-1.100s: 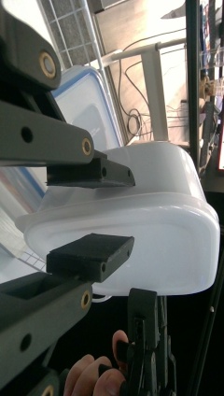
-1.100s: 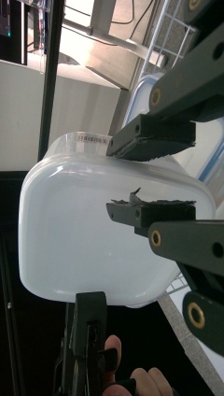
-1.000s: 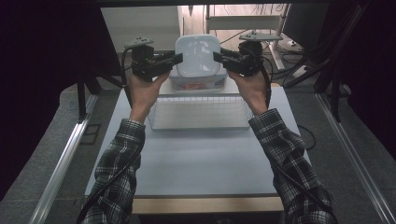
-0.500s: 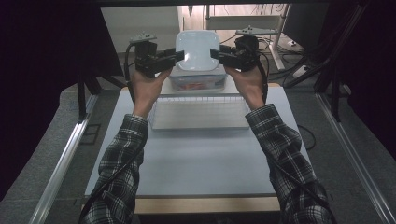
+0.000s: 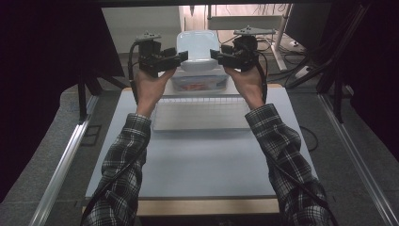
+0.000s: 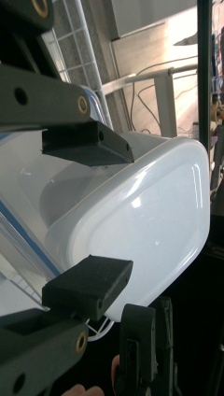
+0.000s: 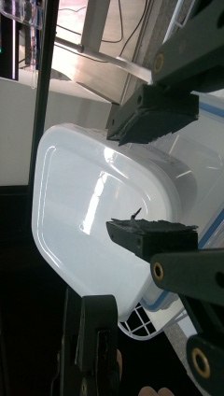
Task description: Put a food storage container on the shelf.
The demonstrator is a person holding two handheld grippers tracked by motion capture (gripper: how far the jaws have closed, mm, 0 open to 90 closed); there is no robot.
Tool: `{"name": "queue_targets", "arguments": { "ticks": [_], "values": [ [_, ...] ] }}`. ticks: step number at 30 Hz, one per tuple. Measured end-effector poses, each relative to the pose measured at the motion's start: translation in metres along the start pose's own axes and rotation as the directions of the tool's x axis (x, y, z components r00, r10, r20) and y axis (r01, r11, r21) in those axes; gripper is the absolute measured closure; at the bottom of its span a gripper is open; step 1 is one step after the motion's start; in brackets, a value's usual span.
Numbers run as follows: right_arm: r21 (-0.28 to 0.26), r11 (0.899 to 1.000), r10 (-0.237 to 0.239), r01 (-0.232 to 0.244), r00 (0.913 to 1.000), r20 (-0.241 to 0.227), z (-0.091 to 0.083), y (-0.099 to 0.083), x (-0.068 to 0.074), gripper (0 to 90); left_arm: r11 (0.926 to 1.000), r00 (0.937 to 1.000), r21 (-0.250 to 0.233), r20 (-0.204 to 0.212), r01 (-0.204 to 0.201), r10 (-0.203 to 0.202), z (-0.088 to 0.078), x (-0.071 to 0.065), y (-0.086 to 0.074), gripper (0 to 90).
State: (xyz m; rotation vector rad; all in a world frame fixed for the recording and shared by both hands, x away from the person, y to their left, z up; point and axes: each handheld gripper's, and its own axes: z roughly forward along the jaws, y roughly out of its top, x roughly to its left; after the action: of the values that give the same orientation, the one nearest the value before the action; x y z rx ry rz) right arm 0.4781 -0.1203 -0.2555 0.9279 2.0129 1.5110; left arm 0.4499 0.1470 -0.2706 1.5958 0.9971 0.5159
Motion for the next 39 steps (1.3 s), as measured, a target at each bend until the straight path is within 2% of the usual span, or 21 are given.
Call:
{"name": "queue_targets", "arguments": {
  "ticks": [3, 9, 14, 16, 19, 21, 29, 32, 34, 37, 39],
  "values": [
    [0.0, 1.0, -0.005, 0.005, 0.9999, 0.011, 0.0, 0.001, 0.001, 49.9, 1.0, 1.0, -0.002, 0.002, -0.008, 0.008, -0.002, 0.0, 0.002, 41.7],
    [-0.004, 1.0, 0.005, -0.005, 1.0, -0.003, 0.0, 0.0, 0.002, 49.7, 0.9999, 0.9999, 0.001, 0.009, -0.011, 0.011, -0.005, 0.0, 0.003, 44.5],
    [-0.015, 1.0, 0.002, -0.002, 1.0, 0.002, -0.001, 0.002, 0.003, 47.9, 0.9999, 0.9998, -0.001, 0.017, -0.013, 0.013, -0.004, -0.002, 0.003, 44.2],
    [-0.027, 1.0, 0.01, -0.01, 0.9999, -0.005, -0.002, 0.002, 0.003, 46.3, 1.0, 0.9996, -0.005, 0.028, -0.008, 0.008, -0.005, -0.003, 0.003, 44.1],
    [-0.013, 1.0, -0.022, 0.023, 0.9997, 0.012, -0.002, 0.001, 0.005, 41.9, 0.9998, 0.9992, -0.005, 0.036, -0.018, 0.018, -0.005, -0.006, 0.002, 43.8],
    [-0.025, 0.999, -0.03, 0.031, 0.9992, 0.028, -0.003, -0.001, 0.007, 38.6, 0.9997, 0.999, -0.003, 0.039, -0.022, 0.022, -0.006, -0.008, 0.001, 43.3],
    [-0.052, 0.998, -0.018, 0.019, 0.9996, 0.022, -0.011, -0.009, 0.008, 30.3, 0.9991, 0.998, -0.008, 0.047, -0.041, 0.041, -0.014, -0.009, -0.003, 39.5],
    [-0.046, 0.998, -0.035, 0.036, 0.9991, 0.024, -0.014, -0.014, 0.01, 30.3, 0.9981, 0.9976, -0.005, 0.034, -0.061, 0.061, -0.016, -0.009, -0.005, 37.4],
    [-0.047, 0.998, -0.035, 0.036, 0.9992, 0.019, -0.015, -0.015, 0.011, 31.1, 0.9986, 0.9981, -0.006, 0.031, -0.053, 0.053, -0.016, -0.008, -0.006, 38.2],
    [-0.039, 0.999, -0.03, 0.03, 0.9995, 0.011, -0.016, -0.017, 0.008, 36.8, 0.9989, 0.9985, -0.008, 0.028, -0.047, 0.048, -0.017, -0.005, -0.007, 44.6],
    [-0.024, 0.999, -0.027, 0.027, 0.9996, 0.013, -0.016, -0.018, 0.007, 44.1, 0.999, 0.9986, -0.011, 0.03, -0.044, 0.044, -0.017, -0.004, -0.008, 47.3]
  ]
}}
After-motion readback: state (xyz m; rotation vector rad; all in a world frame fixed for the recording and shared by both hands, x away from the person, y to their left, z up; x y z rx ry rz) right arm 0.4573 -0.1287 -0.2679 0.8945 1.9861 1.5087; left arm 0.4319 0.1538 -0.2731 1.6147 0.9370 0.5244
